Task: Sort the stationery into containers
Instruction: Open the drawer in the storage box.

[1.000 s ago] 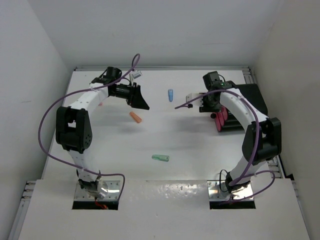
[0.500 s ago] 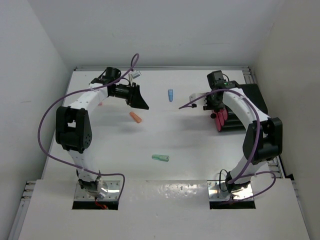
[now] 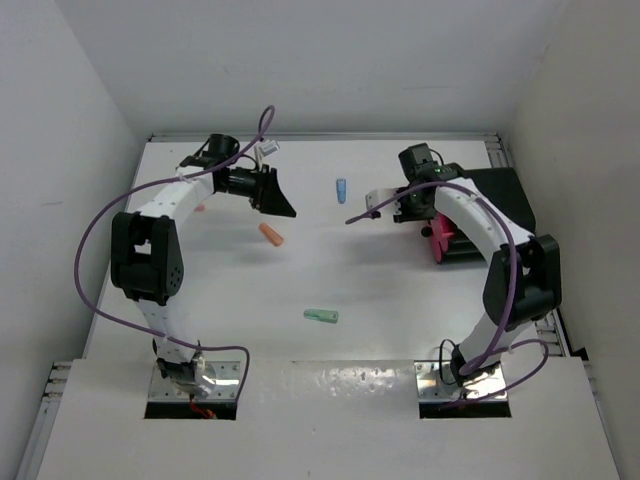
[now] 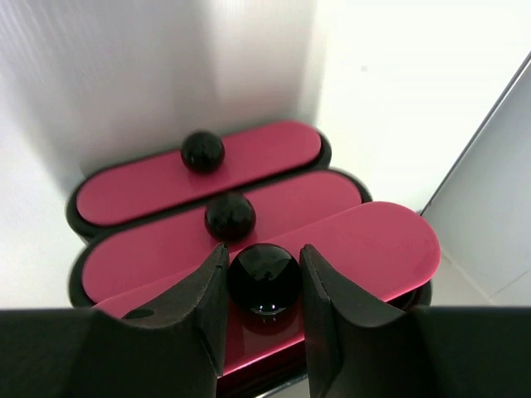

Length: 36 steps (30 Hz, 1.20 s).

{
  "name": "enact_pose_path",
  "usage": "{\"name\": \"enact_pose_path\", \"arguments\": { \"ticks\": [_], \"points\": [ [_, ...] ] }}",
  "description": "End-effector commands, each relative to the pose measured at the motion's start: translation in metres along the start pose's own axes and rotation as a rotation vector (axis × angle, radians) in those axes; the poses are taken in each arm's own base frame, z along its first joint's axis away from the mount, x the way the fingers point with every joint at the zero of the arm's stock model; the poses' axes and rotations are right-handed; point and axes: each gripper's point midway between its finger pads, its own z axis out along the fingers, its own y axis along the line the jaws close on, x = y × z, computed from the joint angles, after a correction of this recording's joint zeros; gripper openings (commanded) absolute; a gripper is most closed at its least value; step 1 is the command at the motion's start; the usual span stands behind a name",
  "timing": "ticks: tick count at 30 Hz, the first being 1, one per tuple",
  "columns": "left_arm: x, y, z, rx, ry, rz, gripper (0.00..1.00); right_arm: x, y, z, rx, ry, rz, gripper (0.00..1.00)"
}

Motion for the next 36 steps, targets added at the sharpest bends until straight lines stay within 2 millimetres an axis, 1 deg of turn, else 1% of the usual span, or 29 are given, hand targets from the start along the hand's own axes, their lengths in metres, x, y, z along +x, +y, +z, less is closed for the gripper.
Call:
{"name": "enact_pose_path", "arguments": {
  "ticks": [1,5,8,12,15,18,19,20,23,24,27,28,31,34,36],
  "points": [
    [-0.015,0.0,-0.008,0.005,-0.038,0.036,0.79,-0.025,-0.015,-0.018,0.059,-0.074,0.016,0.01],
    [-0.019,0.001,-0.011,-0.018,-0.051,0.031,0.79,-0.038,-0.014,-0.018,0.05,-0.086,0.027,0.01],
    [-0.022,0.007,-0.015,-0.056,-0.067,-0.008,0.79,-0.052,-0.013,-0.02,0.041,-0.102,0.027,0.01],
    [-0.025,0.019,-0.021,-0.122,-0.078,-0.031,0.79,-0.065,-0.012,-0.016,0.029,-0.116,0.032,0.01],
    [-0.029,0.021,-0.027,-0.156,-0.104,-0.053,0.81,-0.076,-0.011,-0.016,0.02,-0.13,0.035,0.02],
    [-0.033,0.023,-0.031,-0.192,-0.12,-0.04,0.85,-0.083,-0.008,-0.013,0.01,-0.133,0.03,0.02],
    [-0.035,0.023,-0.032,-0.199,-0.123,-0.033,0.99,-0.084,-0.008,-0.012,0.009,-0.13,0.027,0.02],
    [-0.036,0.023,-0.033,-0.21,-0.125,-0.03,1.0,-0.085,-0.007,-0.012,0.008,-0.128,0.026,0.04],
    [-0.037,0.025,-0.036,-0.223,-0.129,-0.029,1.0,-0.081,-0.004,-0.007,-0.009,-0.096,0.022,0.21],
    [-0.037,0.026,-0.037,-0.225,-0.129,-0.03,1.0,-0.079,-0.004,-0.005,-0.01,-0.084,0.023,0.31],
    [-0.035,0.03,-0.04,-0.238,-0.13,-0.042,1.0,-0.075,0.0,-0.002,-0.016,-0.074,0.033,0.42],
    [-0.035,0.032,-0.04,-0.242,-0.132,-0.042,1.0,-0.074,0.002,-0.003,-0.016,-0.073,0.037,0.49],
    [-0.036,0.039,-0.045,-0.276,-0.156,-0.069,1.0,-0.074,0.002,-0.005,-0.008,-0.081,0.054,0.56],
    [-0.037,0.047,-0.05,-0.303,-0.167,-0.092,1.0,-0.076,0.0,-0.009,-0.006,-0.09,0.076,0.57],
    [-0.04,0.052,-0.056,-0.338,-0.168,-0.071,1.0,-0.08,-0.001,-0.014,-0.006,-0.101,0.097,0.57]
  ]
}}
